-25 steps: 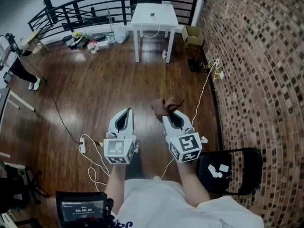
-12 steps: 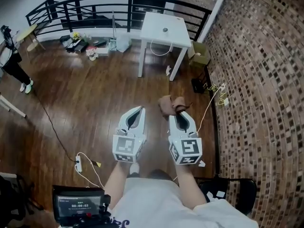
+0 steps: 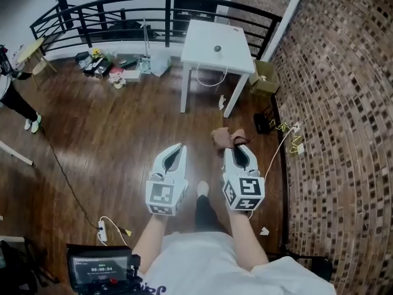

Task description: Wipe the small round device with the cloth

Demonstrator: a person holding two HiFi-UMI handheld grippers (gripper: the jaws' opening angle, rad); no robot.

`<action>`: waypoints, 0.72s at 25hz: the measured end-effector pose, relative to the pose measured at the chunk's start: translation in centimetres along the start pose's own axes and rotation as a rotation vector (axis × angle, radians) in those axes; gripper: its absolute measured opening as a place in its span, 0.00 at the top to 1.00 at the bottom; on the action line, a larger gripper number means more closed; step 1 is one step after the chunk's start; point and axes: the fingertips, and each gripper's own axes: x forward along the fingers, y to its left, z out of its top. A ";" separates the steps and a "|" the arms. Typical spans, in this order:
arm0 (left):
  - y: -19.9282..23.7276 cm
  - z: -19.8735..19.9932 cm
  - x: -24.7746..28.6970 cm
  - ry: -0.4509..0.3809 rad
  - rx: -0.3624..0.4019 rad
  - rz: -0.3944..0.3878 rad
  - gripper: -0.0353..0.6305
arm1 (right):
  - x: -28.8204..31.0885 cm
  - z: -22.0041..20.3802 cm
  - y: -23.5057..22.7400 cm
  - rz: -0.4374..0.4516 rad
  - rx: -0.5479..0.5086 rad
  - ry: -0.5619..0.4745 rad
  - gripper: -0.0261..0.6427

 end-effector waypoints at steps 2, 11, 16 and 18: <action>1.1 -0.3 4.0 0.002 0.012 0.013 0.92 | 4.0 0.0 -2.3 0.001 0.020 0.001 0.91; 2.7 3.8 26.9 -0.062 0.095 0.029 0.92 | 21.1 7.4 -16.9 -0.018 0.009 -0.088 0.91; 4.8 2.3 34.0 -0.018 0.092 0.076 0.92 | 27.4 6.5 -20.1 0.012 0.021 -0.059 0.91; 6.3 0.9 36.6 0.009 0.079 0.101 0.92 | 29.8 4.9 -20.5 0.027 0.027 -0.029 0.91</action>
